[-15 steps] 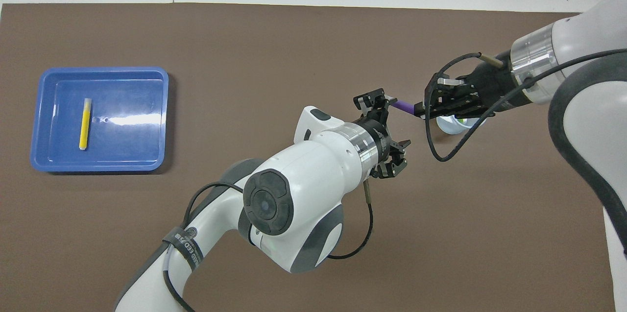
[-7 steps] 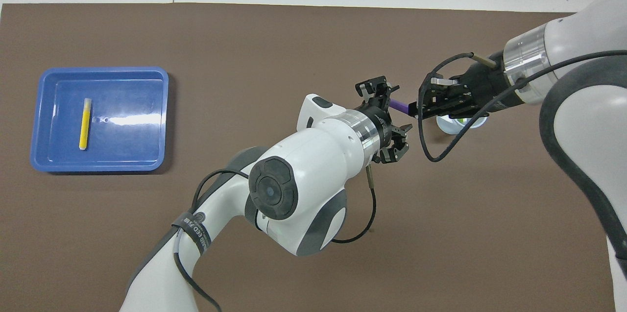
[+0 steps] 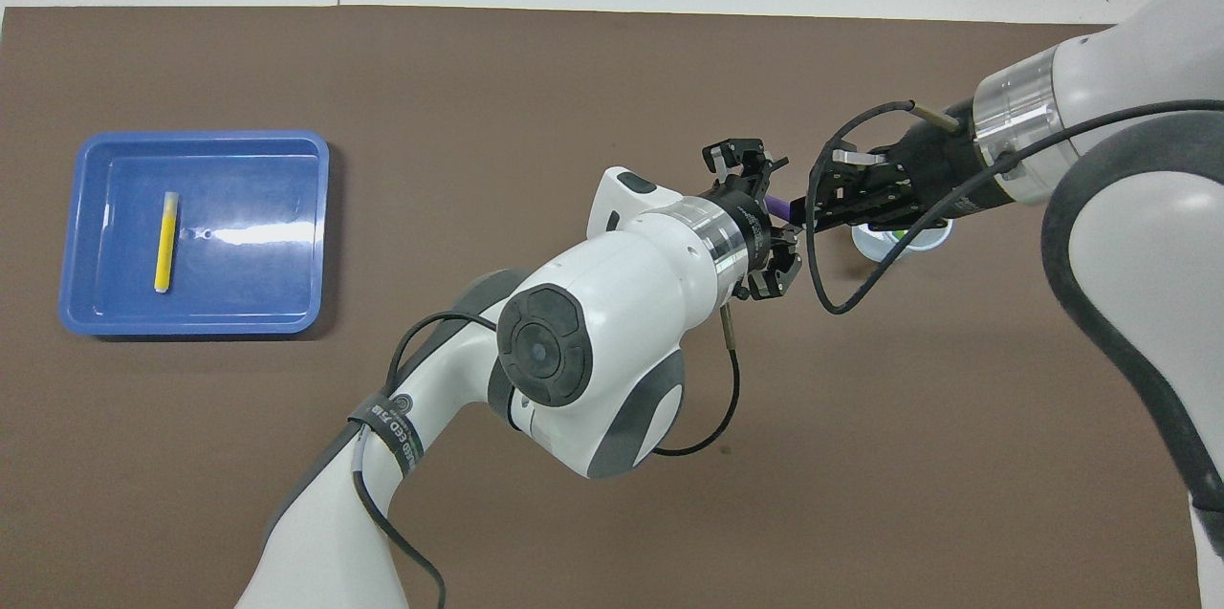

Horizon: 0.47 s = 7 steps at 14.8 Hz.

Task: Right arm passes pens to left for tray arrangement
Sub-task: 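Close the left gripper on the purple pen held by the right gripper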

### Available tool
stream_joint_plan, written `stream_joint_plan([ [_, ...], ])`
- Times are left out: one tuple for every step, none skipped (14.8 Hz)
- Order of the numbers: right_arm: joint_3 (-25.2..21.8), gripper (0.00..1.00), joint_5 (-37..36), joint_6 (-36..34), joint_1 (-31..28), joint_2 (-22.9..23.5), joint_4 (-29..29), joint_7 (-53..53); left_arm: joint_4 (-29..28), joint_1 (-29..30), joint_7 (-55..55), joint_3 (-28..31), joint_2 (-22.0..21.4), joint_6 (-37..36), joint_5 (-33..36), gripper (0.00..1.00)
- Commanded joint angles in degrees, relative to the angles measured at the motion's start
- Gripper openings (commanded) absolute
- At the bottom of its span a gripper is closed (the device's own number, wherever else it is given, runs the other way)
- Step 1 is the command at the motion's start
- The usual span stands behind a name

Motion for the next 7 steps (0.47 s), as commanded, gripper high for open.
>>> stream_joint_plan([
  [0.2, 0.04, 1.4, 1.0, -0.3, -0.1, -0.5, 0.8, 1.5, 0.6, -0.3, 0.3, 0.2, -3.9, 2.0, 0.64],
  [0.2, 0.04, 1.4, 1.0, -0.3, -0.1, -0.5, 0.7, 1.5, 0.8, -0.1, 0.3, 0.0, -4.1, 2.0, 0.64],
  [0.2, 0.04, 1.4, 1.0, -0.3, -0.1, -0.5, 0.7, 1.4, 0.8, 0.1, 0.3, 0.0, -4.2, 1.9, 0.64],
  [0.2, 0.04, 1.4, 1.0, -0.3, -0.1, -0.5, 0.7, 1.3, 0.9, 0.1, 0.3, -0.1, -4.4, 2.0, 0.64],
  [0.2, 0.04, 1.4, 1.0, -0.3, -0.1, -0.5, 0.7, 1.4, 0.9, 0.2, 0.3, -0.1, -5.4, 2.0, 0.64],
  [0.2, 0.04, 1.4, 1.0, -0.3, -0.1, -0.5, 0.7, 1.6, 1.1, 0.5, 0.3, -0.3, -7.3, 2.0, 0.63],
  [0.2, 0.04, 1.4, 1.0, -0.3, -0.1, -0.5, 0.6, 1.6, 1.3, 0.6, 0.4, -0.6, -8.4, 2.0, 0.62],
])
